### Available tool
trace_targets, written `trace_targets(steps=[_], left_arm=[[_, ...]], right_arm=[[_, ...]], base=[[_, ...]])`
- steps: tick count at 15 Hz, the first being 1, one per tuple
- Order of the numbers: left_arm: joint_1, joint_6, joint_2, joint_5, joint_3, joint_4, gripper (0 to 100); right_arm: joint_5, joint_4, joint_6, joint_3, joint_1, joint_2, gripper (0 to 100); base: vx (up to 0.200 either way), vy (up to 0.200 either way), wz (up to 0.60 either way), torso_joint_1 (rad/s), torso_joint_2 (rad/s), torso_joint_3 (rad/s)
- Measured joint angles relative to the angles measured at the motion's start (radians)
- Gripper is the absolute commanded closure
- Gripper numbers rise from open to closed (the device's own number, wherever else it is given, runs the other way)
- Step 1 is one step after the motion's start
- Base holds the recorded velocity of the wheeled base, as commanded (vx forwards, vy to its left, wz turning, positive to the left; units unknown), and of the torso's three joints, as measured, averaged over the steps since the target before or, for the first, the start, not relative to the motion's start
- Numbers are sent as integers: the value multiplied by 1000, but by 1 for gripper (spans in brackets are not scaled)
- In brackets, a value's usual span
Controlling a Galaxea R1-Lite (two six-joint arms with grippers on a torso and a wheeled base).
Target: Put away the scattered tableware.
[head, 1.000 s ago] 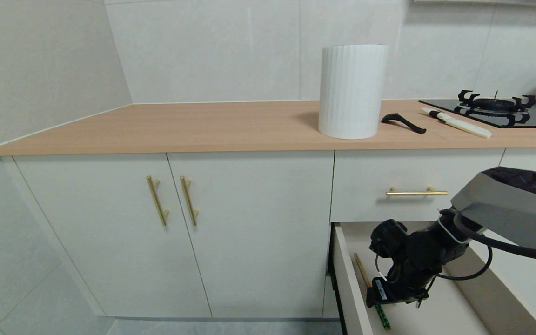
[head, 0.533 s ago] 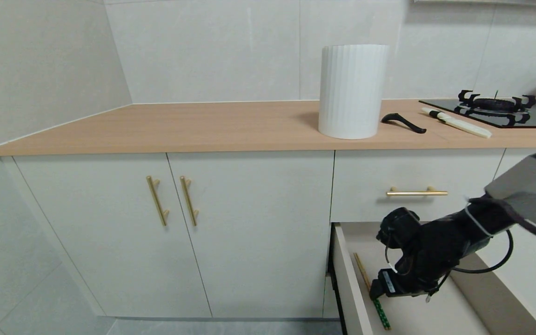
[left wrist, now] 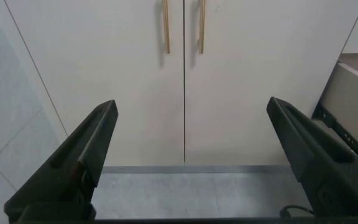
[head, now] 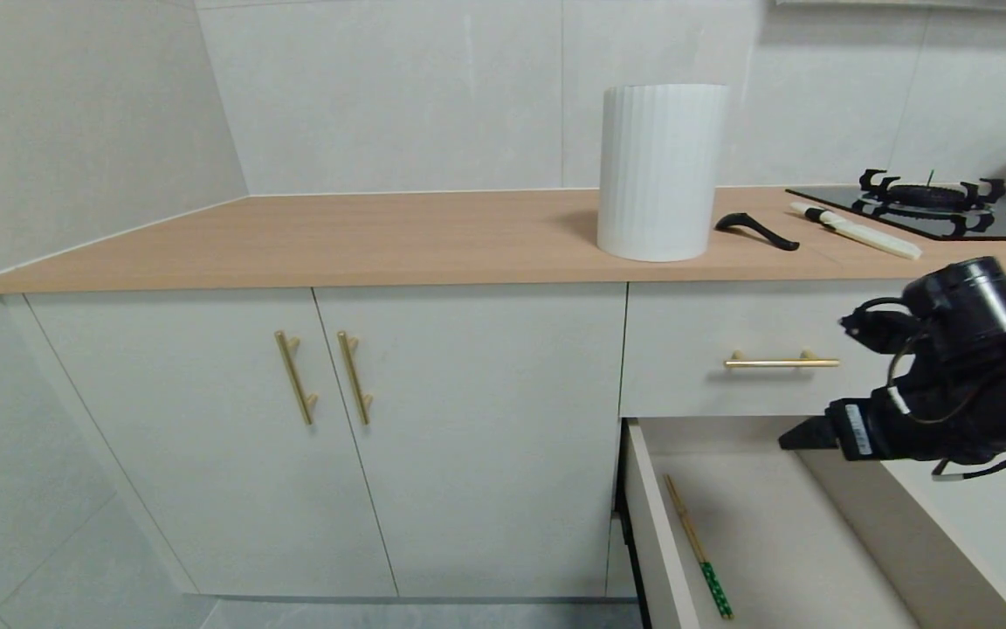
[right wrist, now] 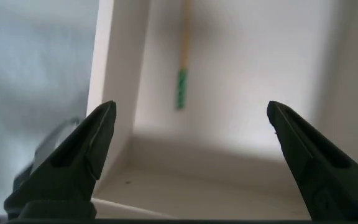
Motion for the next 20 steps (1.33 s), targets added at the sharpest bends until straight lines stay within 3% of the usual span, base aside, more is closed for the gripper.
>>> trace_targets(steps=[4,8,20], left_arm=[[0,0,0,0,0,0,0],[0,0,0,0,0,0,0],[0,0,0,0,0,0,0]], right_arm=[[-1,-3,-28,8,-48,-93,0],[-1,-5,-57,19,-51,-115,0],[-1,-5,-66,32,-51,-114,0]], base=[[0,0,0,0,0,0],[0,0,0,49,-226,-237],[0,0,0,185,-491,-286]])
